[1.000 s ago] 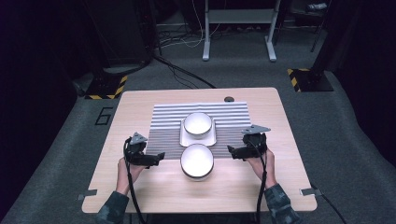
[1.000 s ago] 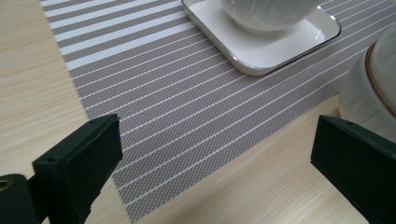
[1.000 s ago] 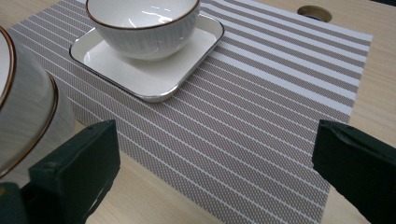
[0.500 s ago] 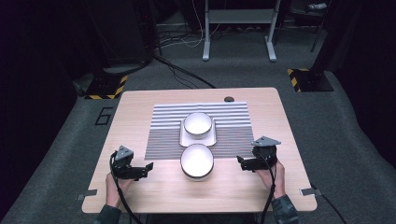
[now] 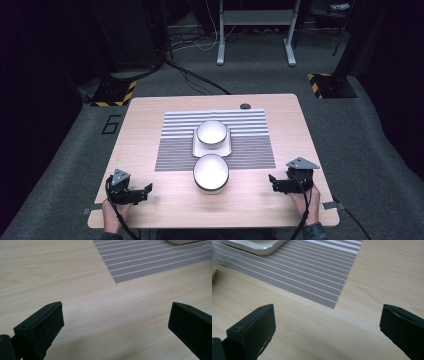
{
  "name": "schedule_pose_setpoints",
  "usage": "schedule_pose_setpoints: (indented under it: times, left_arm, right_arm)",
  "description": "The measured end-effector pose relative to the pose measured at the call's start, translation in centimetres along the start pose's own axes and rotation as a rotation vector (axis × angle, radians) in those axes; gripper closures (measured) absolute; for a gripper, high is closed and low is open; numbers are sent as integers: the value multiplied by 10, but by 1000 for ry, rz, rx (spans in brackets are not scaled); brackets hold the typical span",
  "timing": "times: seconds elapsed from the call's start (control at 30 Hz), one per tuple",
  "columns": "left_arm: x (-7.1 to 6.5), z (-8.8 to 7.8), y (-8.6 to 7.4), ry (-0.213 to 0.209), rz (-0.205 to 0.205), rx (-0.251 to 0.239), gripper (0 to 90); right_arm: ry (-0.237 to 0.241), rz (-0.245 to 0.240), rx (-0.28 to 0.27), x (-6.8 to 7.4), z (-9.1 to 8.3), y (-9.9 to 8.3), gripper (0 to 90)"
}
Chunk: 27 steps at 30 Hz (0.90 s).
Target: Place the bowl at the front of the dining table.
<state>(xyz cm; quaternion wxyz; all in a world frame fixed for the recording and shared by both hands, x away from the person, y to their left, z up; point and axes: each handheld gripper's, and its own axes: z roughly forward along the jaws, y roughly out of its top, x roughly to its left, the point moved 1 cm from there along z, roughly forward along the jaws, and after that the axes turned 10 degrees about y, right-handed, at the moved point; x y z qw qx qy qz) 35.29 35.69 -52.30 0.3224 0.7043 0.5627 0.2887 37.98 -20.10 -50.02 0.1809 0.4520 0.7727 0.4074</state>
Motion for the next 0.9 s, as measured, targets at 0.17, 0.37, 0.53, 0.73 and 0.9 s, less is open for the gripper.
schedule_pose_setpoints:
  times: [0.17,0.37,0.53,0.73,0.9]
  left_arm:
    - [7,0,-9,37,-10,12,0]
    - [12,8,-12,39,-1,59,0]
    - [13,16,-8,68,30,88,0]
    - [13,18,-6,81,17,90,0]
    - [12,23,-3,78,21,89,0]
  right_arm:
    - [-36,70,-5,-18,-6,-19,0]
    - [-71,115,21,-34,-8,-35,0]
    - [-70,118,79,-38,-1,-40,0]
    - [-56,96,104,-36,4,-39,0]
    - [-64,98,103,-36,5,-38,0]
